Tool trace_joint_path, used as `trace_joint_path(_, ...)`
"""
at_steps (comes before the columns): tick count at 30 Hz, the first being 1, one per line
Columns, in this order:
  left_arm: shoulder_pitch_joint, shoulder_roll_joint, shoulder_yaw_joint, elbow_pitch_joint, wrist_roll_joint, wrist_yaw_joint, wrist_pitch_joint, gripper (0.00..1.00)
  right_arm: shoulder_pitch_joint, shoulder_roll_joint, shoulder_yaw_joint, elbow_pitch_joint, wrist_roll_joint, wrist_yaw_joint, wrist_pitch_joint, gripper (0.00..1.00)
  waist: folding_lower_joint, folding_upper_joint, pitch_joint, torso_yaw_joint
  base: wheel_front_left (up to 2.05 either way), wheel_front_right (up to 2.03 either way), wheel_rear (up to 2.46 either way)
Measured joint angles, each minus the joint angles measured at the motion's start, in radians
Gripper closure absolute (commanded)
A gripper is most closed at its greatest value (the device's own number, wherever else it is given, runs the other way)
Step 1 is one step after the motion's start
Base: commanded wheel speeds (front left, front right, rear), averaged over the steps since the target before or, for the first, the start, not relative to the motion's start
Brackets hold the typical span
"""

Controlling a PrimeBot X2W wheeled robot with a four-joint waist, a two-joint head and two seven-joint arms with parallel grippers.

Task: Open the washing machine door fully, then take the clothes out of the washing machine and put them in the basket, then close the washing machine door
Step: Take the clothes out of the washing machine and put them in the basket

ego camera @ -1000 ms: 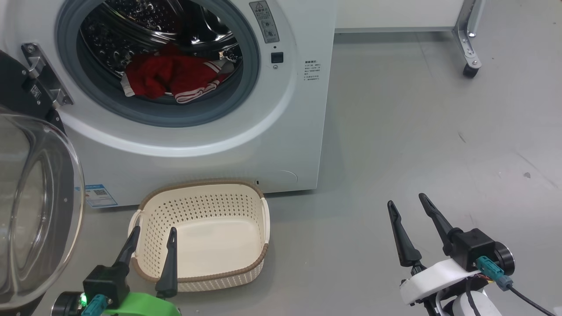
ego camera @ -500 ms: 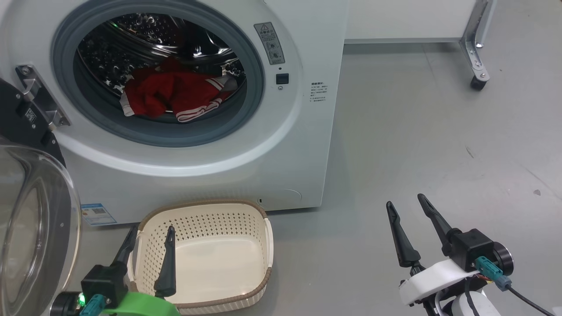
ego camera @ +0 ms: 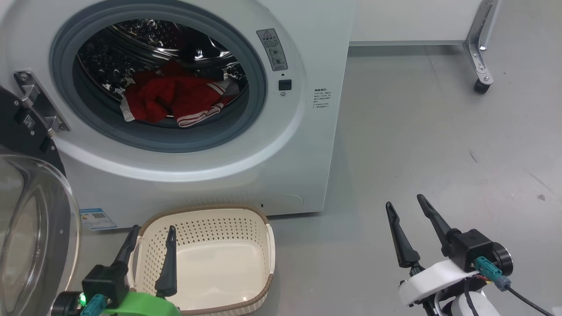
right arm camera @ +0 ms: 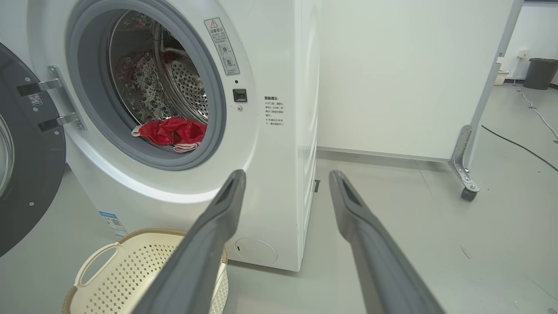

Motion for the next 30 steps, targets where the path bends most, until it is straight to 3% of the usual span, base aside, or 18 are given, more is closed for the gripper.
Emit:
trace_joint_path(23,-0.002,-0.001,-0.020,-0.002,0.005,-0.001,0.002,0.00,0.000,0.000,0.008,-0.008,0.000,0.000,0.000,0.00,0.0000,0.0001,0.018,-0.002,0.00,0.00,0.00)
trace_joint_path(30,-0.090,-0.001,-0.045,0.016,-0.001,-0.038,0.027,0.00,-0.015,0.000,0.020,-0.032,-0.004,0.001,0.000,0.00,0.0000,0.0000,0.075,-0.010,0.00,0.00,0.00)
